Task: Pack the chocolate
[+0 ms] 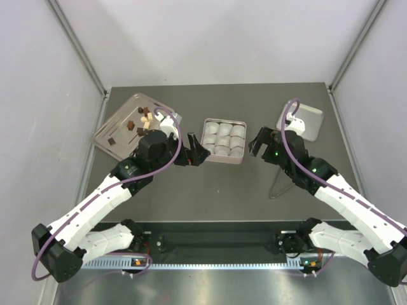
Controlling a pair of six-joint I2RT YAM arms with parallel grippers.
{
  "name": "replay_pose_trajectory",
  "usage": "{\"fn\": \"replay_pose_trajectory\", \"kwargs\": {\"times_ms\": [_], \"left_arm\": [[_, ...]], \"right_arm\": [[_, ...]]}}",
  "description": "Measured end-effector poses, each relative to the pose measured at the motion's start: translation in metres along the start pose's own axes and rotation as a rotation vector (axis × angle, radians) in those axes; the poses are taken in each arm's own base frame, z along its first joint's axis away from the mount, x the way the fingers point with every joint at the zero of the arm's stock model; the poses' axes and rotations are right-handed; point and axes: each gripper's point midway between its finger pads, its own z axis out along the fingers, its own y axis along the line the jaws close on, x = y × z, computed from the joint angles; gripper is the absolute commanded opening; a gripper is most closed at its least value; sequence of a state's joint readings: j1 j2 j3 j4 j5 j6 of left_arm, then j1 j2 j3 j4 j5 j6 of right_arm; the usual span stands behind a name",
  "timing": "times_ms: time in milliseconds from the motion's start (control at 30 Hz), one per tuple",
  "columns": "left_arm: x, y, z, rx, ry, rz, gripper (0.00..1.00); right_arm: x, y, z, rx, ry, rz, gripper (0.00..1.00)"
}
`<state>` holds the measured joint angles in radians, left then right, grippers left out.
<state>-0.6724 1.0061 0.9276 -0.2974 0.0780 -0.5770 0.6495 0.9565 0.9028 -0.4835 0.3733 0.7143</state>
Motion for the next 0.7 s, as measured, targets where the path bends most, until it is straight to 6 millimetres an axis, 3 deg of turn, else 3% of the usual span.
{"fn": "replay_pose_trajectory", "kwargs": {"times_ms": [200, 367, 500, 600, 700], "left_arm": [[0.004, 0.003, -0.001, -0.004, 0.006, 0.000, 0.99], [0.020, 0.011, -0.001, -0.015, 0.036, -0.004, 0.99], [0.028, 0.016, -0.001, -0.023, 0.056, -0.005, 0.99], [0.031, 0.018, -0.004, -0.026, 0.058, -0.005, 0.99], [0.032, 0.019, -0.008, -0.027, 0.054, -0.003, 0.99]], "right_arm": [[0.003, -0.019, 0.007, 0.085, 0.013, 0.012, 1.00], [0.013, -0.046, 0.023, 0.194, 0.065, -0.001, 0.96], [0.025, -0.091, 0.043, 0.342, 0.125, 0.010, 0.67], [0.052, -0.121, 0.055, 0.437, 0.213, -0.004, 0.49], [0.083, -0.138, 0.061, 0.490, 0.314, -0.024, 0.40]]}}
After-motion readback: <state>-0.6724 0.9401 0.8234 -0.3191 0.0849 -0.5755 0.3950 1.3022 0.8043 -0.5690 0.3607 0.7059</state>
